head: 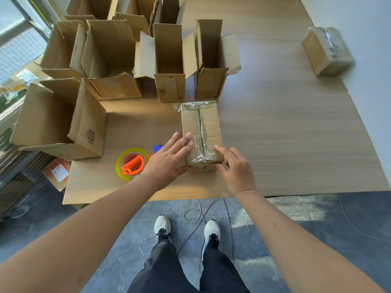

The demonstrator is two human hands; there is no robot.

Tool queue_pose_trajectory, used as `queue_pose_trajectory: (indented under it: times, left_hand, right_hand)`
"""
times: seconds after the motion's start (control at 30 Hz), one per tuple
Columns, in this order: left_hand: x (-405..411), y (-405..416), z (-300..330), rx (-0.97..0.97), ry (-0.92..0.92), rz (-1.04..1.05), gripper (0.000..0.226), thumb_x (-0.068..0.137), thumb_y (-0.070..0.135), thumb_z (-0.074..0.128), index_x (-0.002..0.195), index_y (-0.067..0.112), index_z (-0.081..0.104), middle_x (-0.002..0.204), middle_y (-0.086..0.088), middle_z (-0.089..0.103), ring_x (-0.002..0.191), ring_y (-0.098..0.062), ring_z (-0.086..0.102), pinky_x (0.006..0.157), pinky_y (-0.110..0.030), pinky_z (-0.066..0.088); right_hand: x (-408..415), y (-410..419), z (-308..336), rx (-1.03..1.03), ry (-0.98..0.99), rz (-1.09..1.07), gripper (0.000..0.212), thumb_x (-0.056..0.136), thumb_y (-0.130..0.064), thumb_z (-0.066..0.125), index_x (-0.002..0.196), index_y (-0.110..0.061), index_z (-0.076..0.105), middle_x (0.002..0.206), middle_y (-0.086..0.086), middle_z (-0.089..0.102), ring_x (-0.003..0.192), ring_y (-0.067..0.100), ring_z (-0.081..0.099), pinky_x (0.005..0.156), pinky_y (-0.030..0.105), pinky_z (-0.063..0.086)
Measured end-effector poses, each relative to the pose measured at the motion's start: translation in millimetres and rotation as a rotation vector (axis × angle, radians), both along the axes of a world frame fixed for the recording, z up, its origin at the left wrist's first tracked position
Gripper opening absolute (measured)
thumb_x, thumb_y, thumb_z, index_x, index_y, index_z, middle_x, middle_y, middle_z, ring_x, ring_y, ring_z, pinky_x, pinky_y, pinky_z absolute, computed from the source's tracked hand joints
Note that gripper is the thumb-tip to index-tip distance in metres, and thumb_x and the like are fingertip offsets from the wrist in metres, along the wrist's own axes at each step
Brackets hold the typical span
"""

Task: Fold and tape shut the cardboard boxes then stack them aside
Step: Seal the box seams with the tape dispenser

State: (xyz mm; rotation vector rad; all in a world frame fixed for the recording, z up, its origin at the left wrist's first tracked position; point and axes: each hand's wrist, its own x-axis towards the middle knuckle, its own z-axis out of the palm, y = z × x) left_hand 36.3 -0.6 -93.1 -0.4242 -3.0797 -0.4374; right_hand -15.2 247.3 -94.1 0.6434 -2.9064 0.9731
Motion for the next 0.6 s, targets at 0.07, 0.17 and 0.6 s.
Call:
queue_pose_trajectory:
  times: [0.07, 0.17, 0.6]
  left_hand:
    - [0.1, 1.7, 1.8, -0.029, -0.018, 0.014, 0.081, 0.093, 0.048, 0.068, 0.157, 0.013, 0.035, 0.17, -0.003, 0.02, 0.157, -0.035, 0.013, 0.127, -0.046, 0.021]
    - [-1.3, 5.4, 4.7, -0.055, -0.012, 0.038, 0.081, 0.09, 0.051, 0.071, 0.155, 0.015, 0.039, 0.168, -0.003, 0.026, 0.156, -0.038, 0.017, 0.125, -0.049, 0.025]
    - [-18.0, 24.9, 14.1, -0.002, 0.001, 0.024, 0.091, 0.074, 0.053, 0.085, 0.146, 0.01, 0.05, 0.159, -0.012, 0.041, 0.152, -0.04, 0.028, 0.124, -0.049, 0.018]
  right_hand:
    - [5.8, 3.9, 1.5, 0.027, -0.007, -0.048, 0.063, 0.081, -0.035, 0.083, 0.14, -0.027, 0.06, 0.098, -0.008, 0.057, 0.086, 0.02, 0.062, 0.067, 0.04, 0.057]
    - [13.8, 10.0, 2.0, 0.05, 0.044, -0.146, 0.061, 0.092, -0.057, 0.063, 0.143, -0.023, 0.057, 0.11, -0.006, 0.063, 0.095, 0.022, 0.064, 0.073, 0.039, 0.055]
    - [16.5, -28.1, 6.4, -0.338, -0.287, -0.543, 0.043, 0.106, -0.033, 0.054, 0.147, -0.024, 0.055, 0.139, -0.001, 0.065, 0.122, 0.018, 0.063, 0.105, 0.031, 0.043]
